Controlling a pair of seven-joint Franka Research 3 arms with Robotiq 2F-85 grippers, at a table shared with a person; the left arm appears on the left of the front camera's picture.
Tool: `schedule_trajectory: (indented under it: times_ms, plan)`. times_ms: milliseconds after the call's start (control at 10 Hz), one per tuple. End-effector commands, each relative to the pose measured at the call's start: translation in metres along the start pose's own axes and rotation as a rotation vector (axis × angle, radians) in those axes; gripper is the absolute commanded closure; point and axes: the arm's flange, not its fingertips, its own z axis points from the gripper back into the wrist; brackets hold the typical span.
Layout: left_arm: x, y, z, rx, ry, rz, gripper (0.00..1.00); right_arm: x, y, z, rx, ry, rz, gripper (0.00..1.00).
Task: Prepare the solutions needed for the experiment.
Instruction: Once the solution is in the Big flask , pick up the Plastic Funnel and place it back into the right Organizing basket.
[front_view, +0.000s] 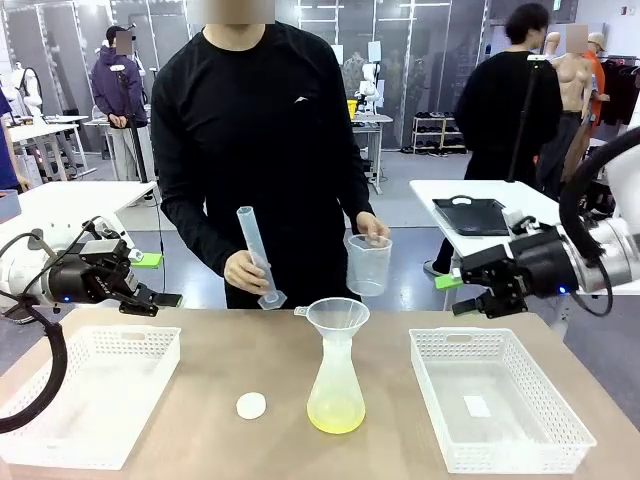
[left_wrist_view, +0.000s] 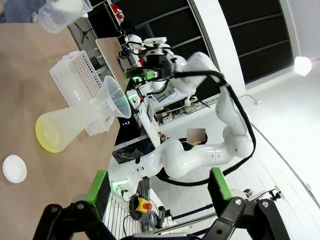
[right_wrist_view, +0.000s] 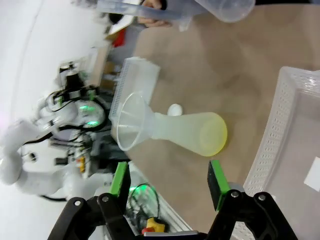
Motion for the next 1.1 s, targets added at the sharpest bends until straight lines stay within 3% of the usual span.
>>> schedule_trajectory:
  times_ms: [0, 200, 500, 800, 900, 1000]
  plan:
    - [-0.002, -0.002, -0.001, 0.006, -0.003, -0.003, 0.00, -0.010, 0.052, -0.006, -0.120, 0.038, -0.048, 0.22]
    - [-0.002, -0.002, -0.001, 0.006, -0.003, -0.003, 0.00, -0.009, 0.095, -0.009, -0.303, 0.048, -0.056, 0.22]
    - [-0.002, -0.002, -0.001, 0.006, -0.003, -0.003, 0.00, 0.006, 0.130, -0.018, -0.455, 0.122, -0.112, 0.22]
    - [-0.002, -0.002, -0.001, 0.006, -0.003, -0.003, 0.00, 0.004, 0.133, -0.031, -0.476, 0.168, -0.134, 0.22]
    - [-0.002, -0.002, -0.001, 0.006, -0.003, -0.003, 0.00, 0.000, 0.125, -0.029, -0.404, 0.183, -0.128, 0.22]
    - [-0.002, -0.002, -0.001, 0.006, -0.003, -0.003, 0.00, 0.001, 0.130, -0.030, -0.487, 0.146, -0.106, 0.22]
